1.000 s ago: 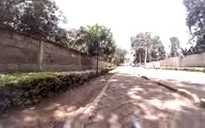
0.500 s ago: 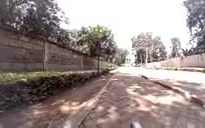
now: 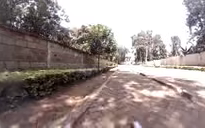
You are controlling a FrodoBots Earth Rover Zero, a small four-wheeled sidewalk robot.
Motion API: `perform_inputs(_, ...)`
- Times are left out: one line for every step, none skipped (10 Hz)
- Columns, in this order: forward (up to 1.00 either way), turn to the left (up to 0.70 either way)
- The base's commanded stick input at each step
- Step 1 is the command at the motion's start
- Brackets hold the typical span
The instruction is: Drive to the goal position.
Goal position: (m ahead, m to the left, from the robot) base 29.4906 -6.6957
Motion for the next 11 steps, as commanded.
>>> perform_inputs(-0.33,0.0)
perform_inputs(0.01,0.0)
perform_inputs(0.34,0.0)
perform_inputs(0.67,0.0)
perform_inputs(0.7,0.0)
perform_inputs(0.7,0.0)
perform_inputs(0.7,0.0)
perform_inputs(0.7,0.0)
perform_inputs(0.7,0.0)
perform_inputs(0.7,0.0)
perform_inputs(0.7,0.0)
